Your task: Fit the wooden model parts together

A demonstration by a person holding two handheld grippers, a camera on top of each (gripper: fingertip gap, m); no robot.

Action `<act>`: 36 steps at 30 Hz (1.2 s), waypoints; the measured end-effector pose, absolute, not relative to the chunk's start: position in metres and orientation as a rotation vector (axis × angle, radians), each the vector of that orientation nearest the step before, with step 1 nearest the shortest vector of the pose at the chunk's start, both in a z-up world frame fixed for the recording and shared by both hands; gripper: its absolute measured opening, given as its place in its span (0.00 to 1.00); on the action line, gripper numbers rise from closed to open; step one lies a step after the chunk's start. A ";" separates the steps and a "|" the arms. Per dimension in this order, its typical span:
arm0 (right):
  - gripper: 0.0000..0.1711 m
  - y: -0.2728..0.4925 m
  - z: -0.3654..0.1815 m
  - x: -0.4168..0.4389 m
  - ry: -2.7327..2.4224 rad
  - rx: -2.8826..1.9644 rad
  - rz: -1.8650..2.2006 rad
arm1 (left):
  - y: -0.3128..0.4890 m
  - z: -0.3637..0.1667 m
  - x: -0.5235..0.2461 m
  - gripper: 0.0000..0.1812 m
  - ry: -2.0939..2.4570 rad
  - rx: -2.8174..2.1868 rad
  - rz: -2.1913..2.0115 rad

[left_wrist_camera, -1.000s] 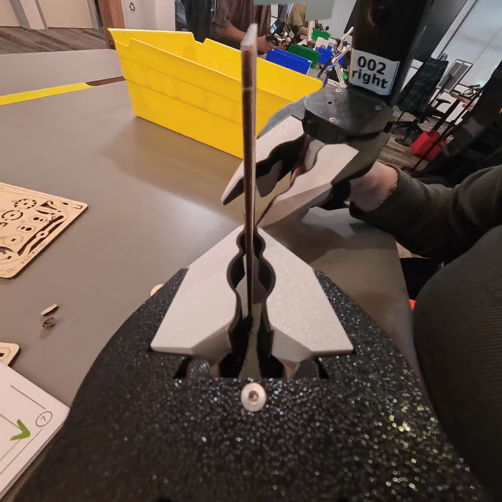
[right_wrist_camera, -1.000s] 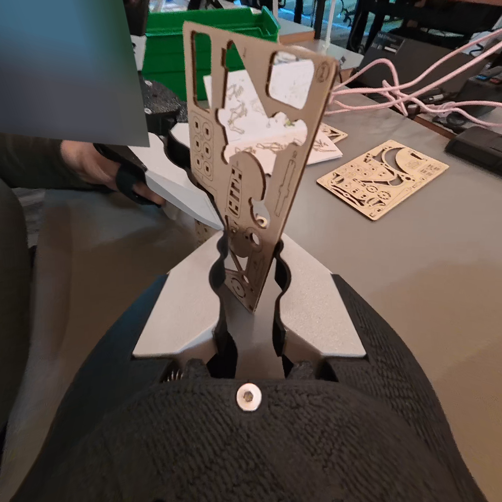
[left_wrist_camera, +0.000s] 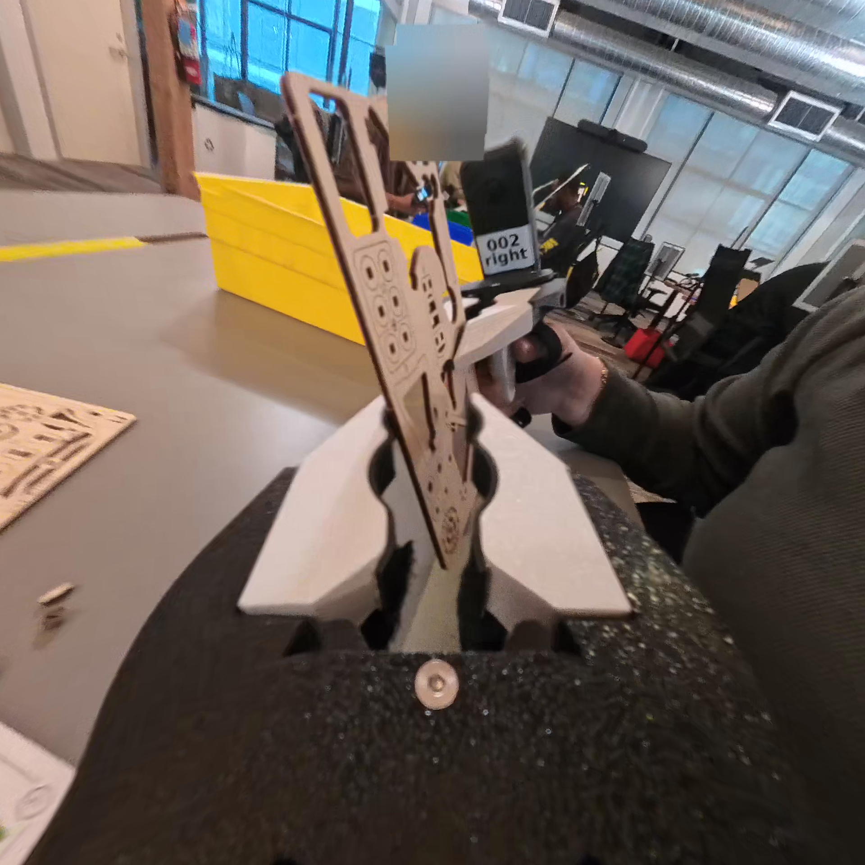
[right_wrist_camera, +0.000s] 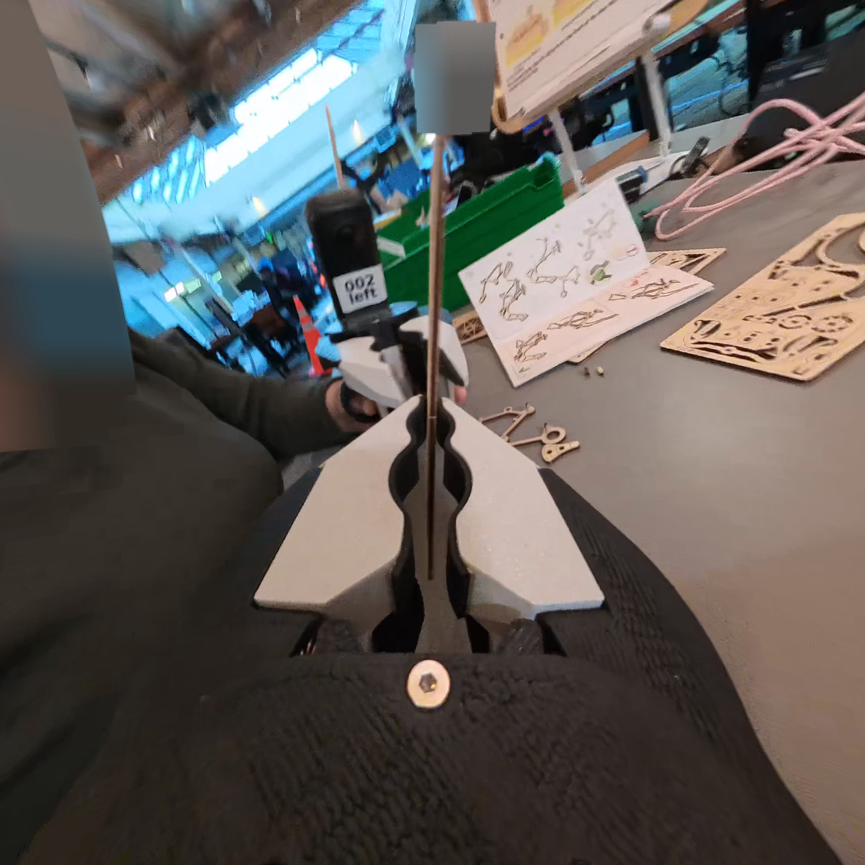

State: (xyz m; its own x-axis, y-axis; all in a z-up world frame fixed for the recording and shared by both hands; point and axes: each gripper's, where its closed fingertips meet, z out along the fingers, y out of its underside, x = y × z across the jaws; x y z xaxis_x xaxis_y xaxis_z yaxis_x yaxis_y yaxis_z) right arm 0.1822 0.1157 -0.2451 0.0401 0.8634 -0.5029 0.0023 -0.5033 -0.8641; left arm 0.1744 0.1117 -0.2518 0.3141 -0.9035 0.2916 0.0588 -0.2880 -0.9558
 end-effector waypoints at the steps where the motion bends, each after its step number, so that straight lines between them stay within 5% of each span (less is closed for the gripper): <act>1: 0.01 0.121 -0.245 0.185 -0.836 -1.629 1.573 | 0.116 -0.250 0.170 0.25 0.796 -1.544 -1.137; 4: 0.01 0.137 -0.251 0.191 -0.715 -1.690 1.570 | 0.133 -0.236 0.150 0.40 0.733 -1.469 -1.009; 11: 0.01 0.153 -0.252 0.190 -0.611 -1.764 1.547 | 0.175 -0.207 0.076 0.43 0.499 -1.317 -0.518; 33: 0.01 0.194 -0.245 0.169 -0.676 -1.987 1.585 | 0.182 -0.200 0.054 0.36 0.457 -1.175 -0.301; 36: 0.01 0.212 -0.257 0.172 -0.764 -2.101 1.413 | 0.188 -0.197 0.040 0.28 0.394 -1.187 -0.257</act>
